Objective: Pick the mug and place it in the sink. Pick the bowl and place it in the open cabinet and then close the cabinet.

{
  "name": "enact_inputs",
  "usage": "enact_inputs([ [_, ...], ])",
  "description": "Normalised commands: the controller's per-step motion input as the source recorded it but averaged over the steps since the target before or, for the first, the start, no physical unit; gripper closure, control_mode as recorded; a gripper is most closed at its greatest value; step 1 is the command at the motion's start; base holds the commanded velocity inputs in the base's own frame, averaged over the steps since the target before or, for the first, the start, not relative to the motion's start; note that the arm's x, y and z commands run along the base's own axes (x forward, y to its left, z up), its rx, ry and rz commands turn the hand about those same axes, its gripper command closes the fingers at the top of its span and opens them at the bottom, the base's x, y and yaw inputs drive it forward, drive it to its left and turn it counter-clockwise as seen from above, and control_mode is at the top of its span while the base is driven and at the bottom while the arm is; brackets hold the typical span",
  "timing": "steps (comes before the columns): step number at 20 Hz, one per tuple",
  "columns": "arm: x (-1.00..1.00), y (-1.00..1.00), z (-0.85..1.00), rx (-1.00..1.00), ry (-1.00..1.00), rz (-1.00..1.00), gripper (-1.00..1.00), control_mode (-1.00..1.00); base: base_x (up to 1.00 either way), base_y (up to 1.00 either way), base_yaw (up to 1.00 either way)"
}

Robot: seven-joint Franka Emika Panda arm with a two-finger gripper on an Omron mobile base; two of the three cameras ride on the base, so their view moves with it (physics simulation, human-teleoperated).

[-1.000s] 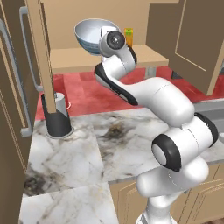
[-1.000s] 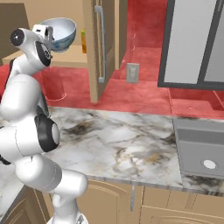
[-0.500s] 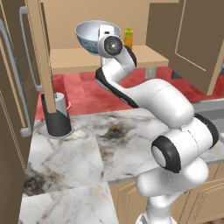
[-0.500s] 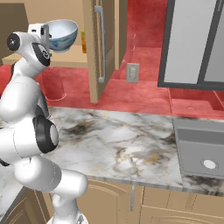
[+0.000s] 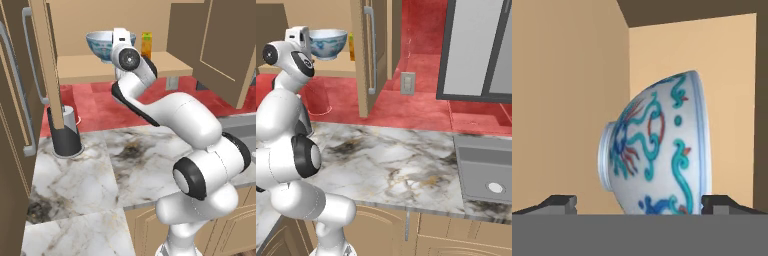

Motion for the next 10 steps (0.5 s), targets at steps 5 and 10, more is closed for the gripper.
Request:
enact_inputs([
  [5,-0.1,0.0,0.32,0.01,0.09,-0.01,-1.0,-1.0,0.0,0.0,0.0],
  [10,-0.23,0.0,0.36,0.0,0.0,0.0,-1.0,-1.0,0.0,0.0,0.0],
])
